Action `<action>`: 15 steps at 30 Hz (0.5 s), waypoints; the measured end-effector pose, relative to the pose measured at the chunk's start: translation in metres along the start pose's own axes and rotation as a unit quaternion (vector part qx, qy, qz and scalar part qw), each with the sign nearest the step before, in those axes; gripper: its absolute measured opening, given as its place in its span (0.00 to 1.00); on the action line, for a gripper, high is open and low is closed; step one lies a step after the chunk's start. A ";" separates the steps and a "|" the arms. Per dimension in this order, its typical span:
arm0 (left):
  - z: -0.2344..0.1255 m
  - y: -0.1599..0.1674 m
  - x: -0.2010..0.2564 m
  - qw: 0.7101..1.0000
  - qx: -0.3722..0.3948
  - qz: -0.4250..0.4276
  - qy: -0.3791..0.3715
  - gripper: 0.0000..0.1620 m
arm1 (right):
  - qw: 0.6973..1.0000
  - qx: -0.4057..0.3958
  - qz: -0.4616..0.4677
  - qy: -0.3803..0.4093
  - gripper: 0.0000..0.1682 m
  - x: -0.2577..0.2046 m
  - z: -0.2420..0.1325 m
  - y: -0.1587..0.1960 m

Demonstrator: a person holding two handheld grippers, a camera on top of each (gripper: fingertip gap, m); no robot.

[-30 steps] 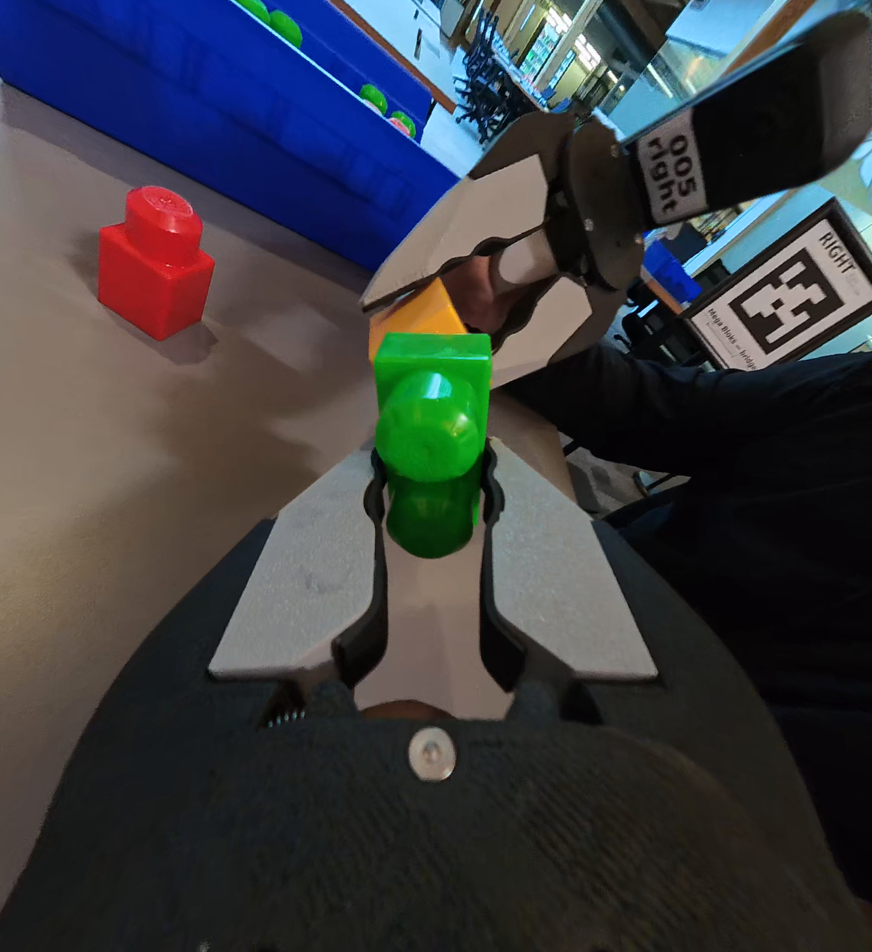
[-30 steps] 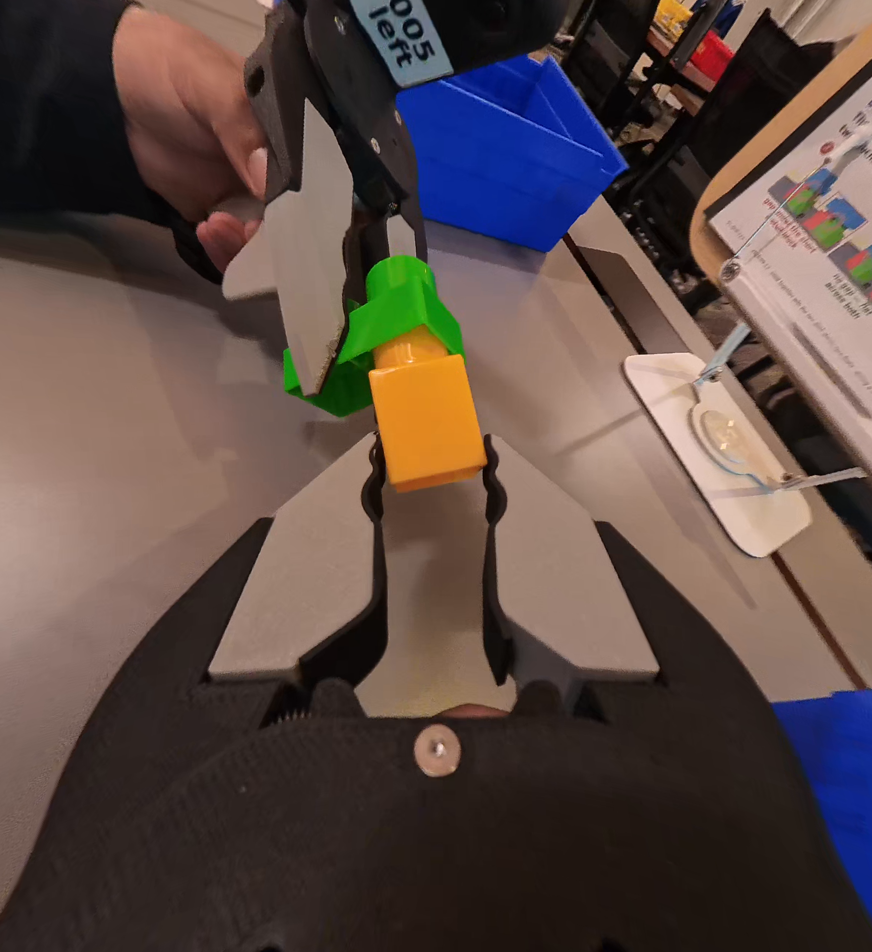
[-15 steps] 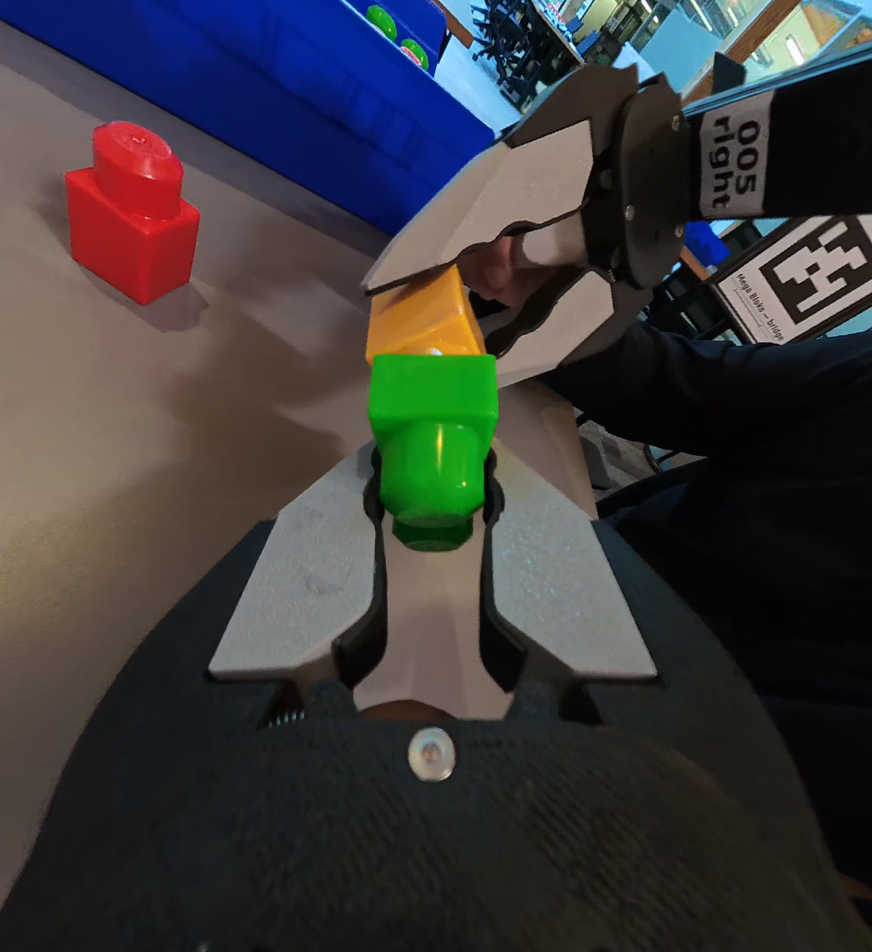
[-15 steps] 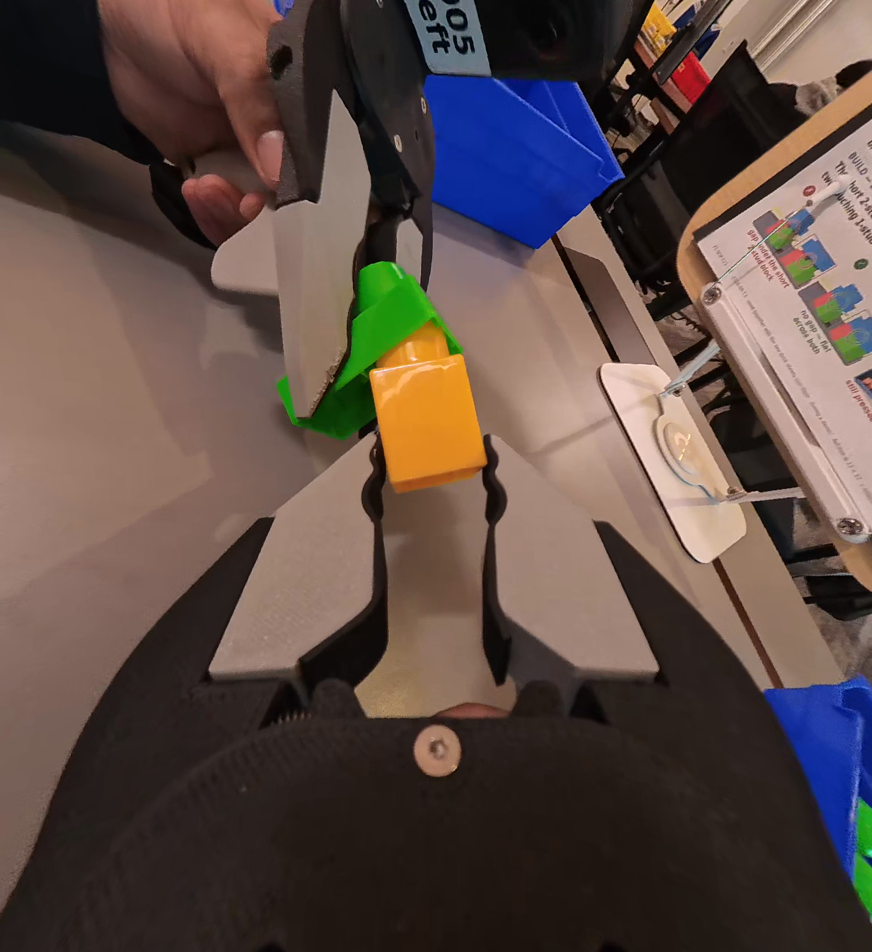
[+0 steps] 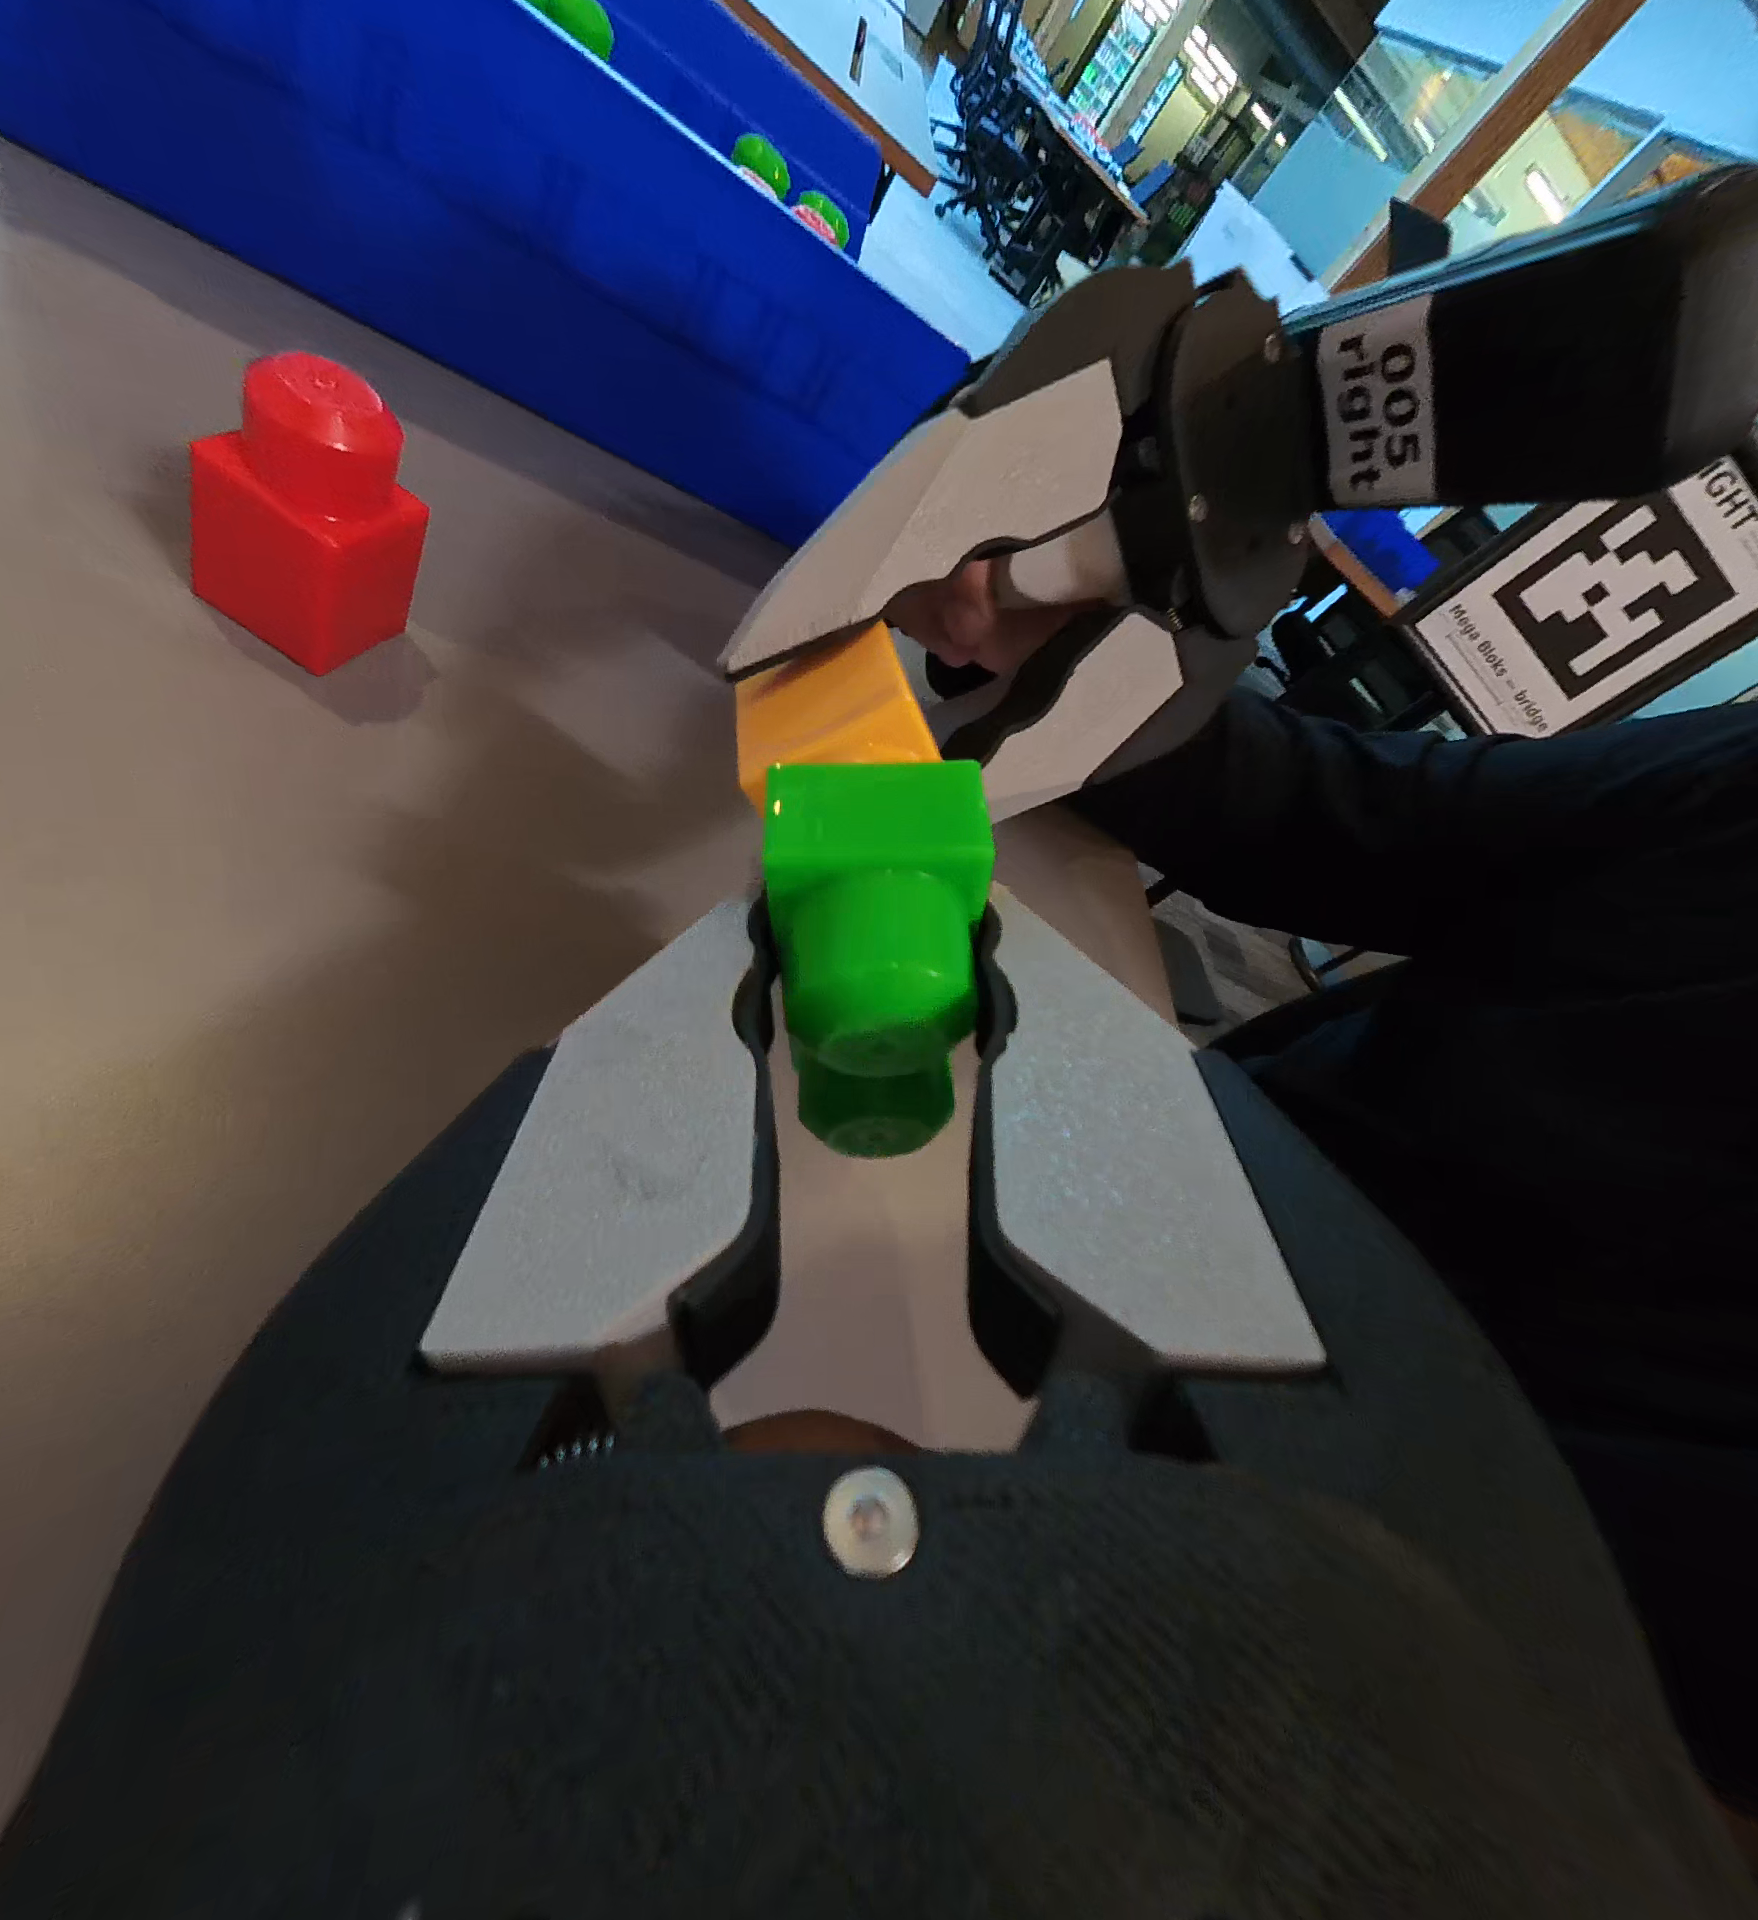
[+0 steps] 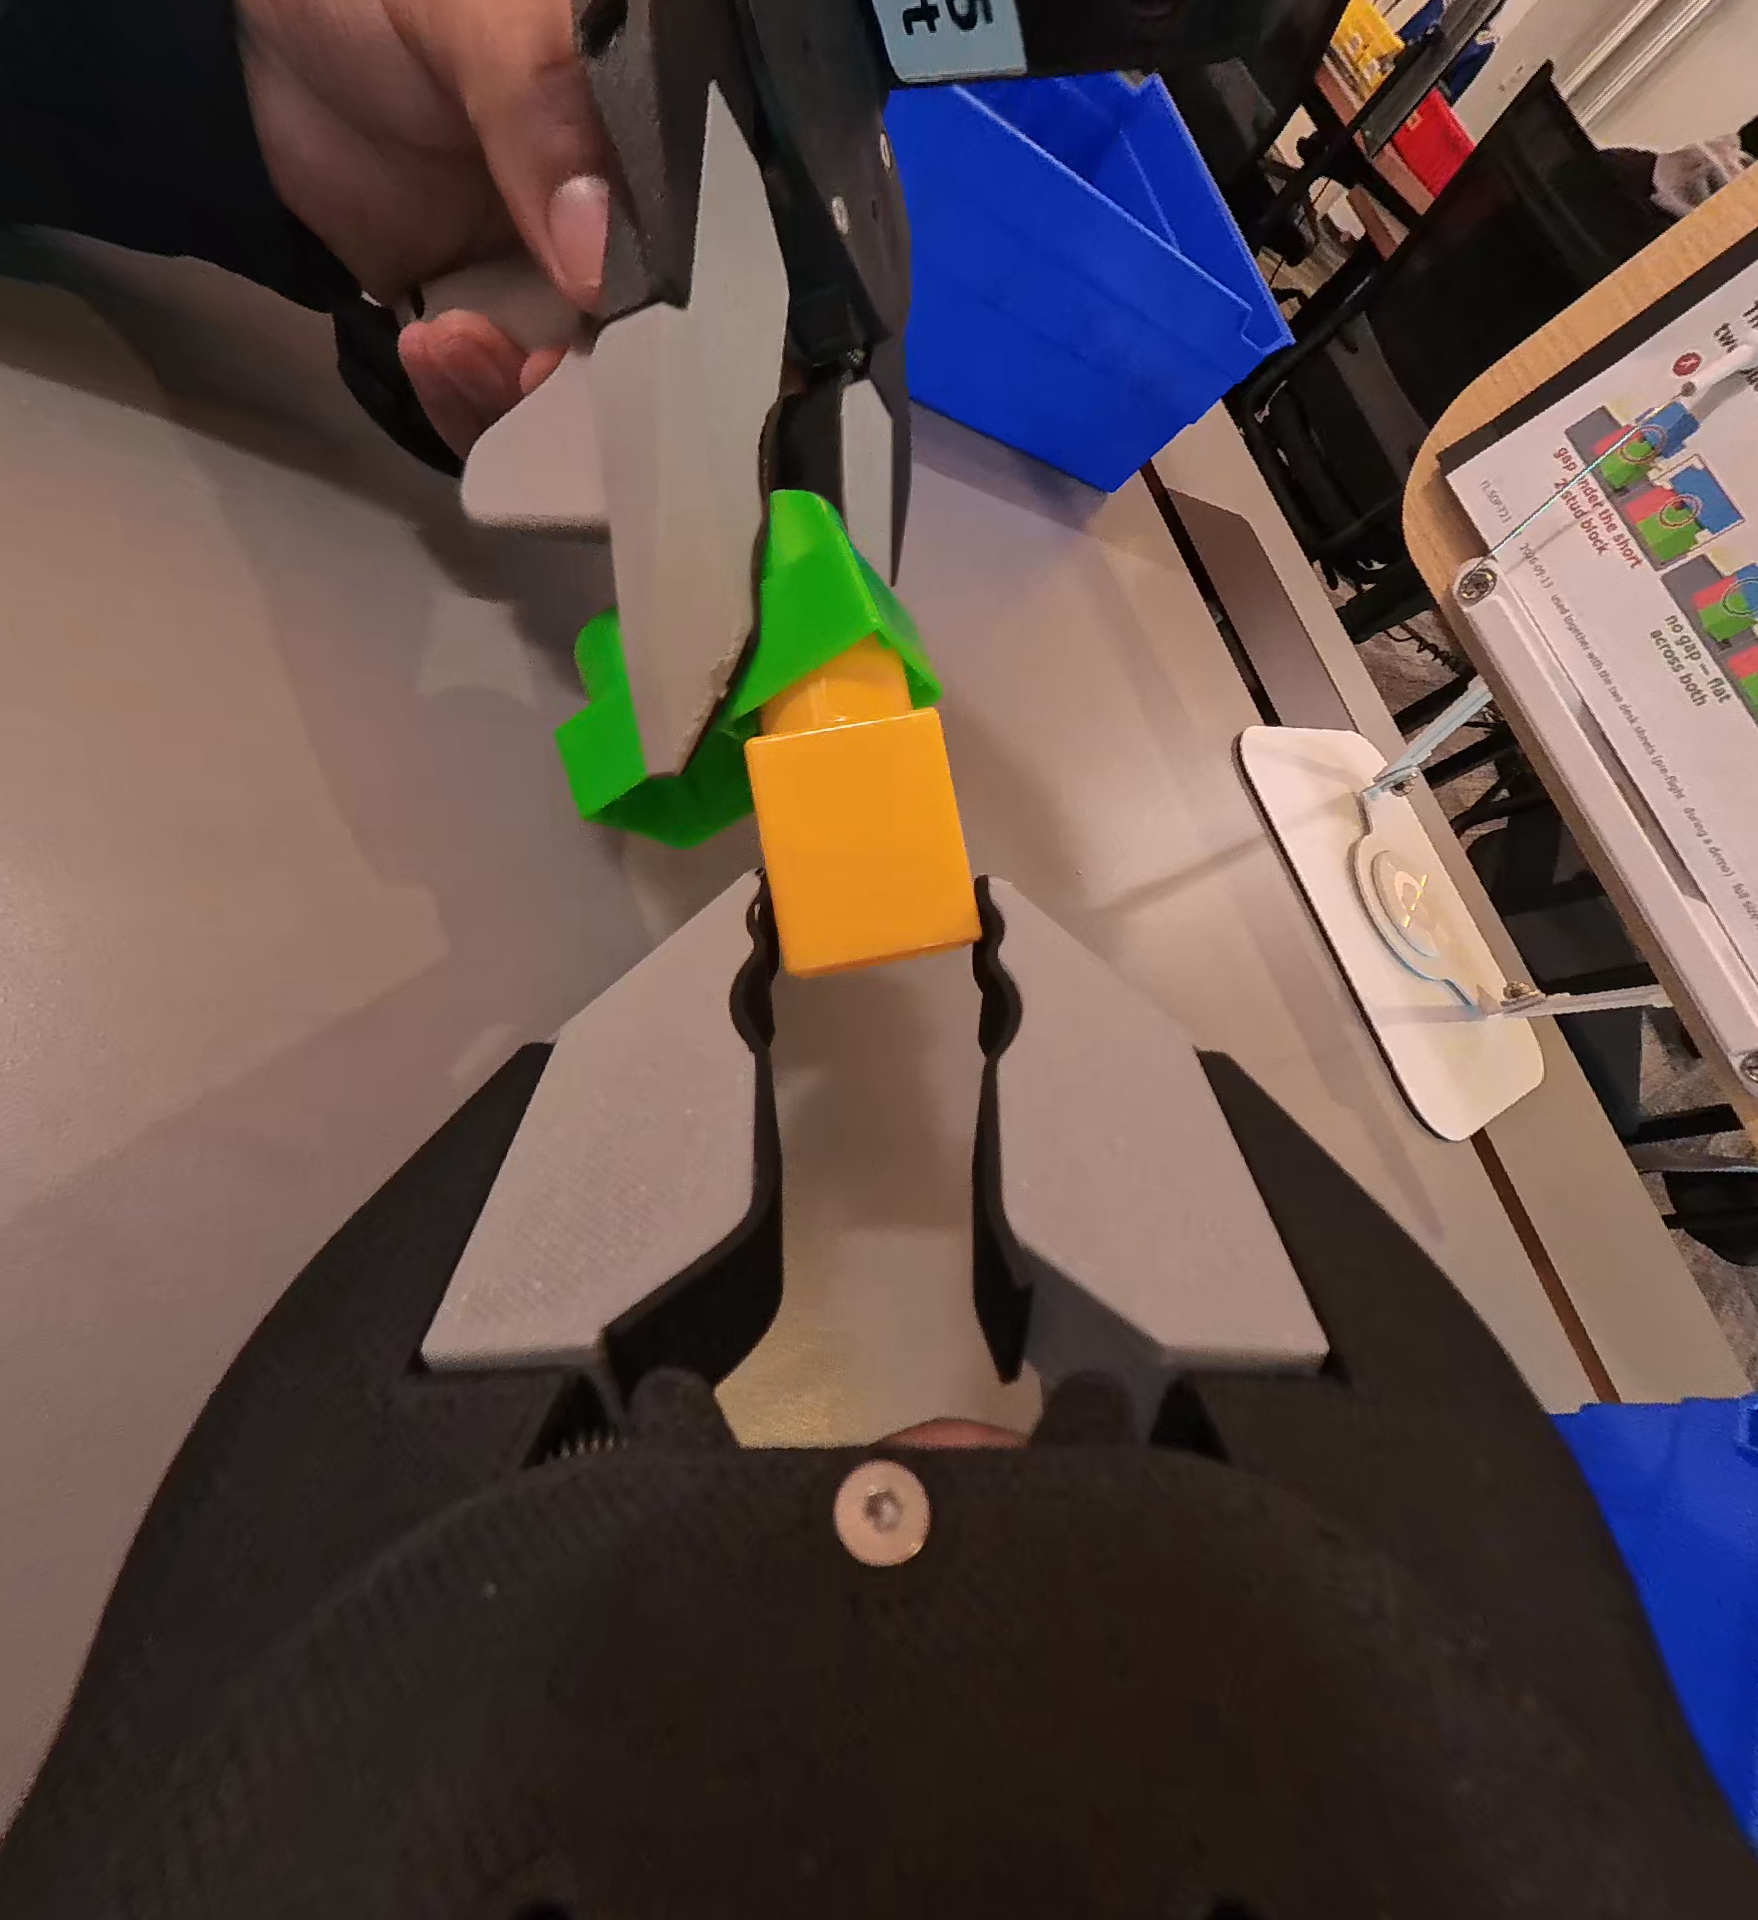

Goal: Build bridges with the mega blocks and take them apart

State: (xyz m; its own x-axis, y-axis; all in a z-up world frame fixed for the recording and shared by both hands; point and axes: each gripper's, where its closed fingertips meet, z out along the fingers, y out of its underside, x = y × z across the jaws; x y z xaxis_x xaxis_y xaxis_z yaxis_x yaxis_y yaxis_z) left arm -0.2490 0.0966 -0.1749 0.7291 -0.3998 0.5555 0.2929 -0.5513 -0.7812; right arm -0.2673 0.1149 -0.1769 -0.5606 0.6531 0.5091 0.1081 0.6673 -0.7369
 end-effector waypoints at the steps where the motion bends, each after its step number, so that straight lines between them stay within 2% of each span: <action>1: -0.001 -0.001 0.000 1.000 0.002 0.000 0.002 0.21 | 1.000 0.001 0.000 0.000 0.21 0.000 0.000 0.000; 9: -0.002 -0.004 0.009 1.000 0.012 -0.002 0.024 0.21 | 1.000 0.011 -0.007 0.003 0.21 0.000 -0.004 -0.004; 15: 0.004 0.010 0.008 0.999 -0.029 -0.018 0.021 0.21 | 0.995 -0.004 -0.091 0.039 0.20 -0.005 -0.006 -0.008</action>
State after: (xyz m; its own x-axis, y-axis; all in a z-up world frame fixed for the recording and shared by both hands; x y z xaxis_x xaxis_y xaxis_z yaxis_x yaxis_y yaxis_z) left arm -0.2377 0.0913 -0.1796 0.6911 -0.4092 0.5958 0.2808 -0.6076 -0.7430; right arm -0.2602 0.1085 -0.1710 -0.5053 0.5473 0.6672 0.0180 0.7797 -0.6259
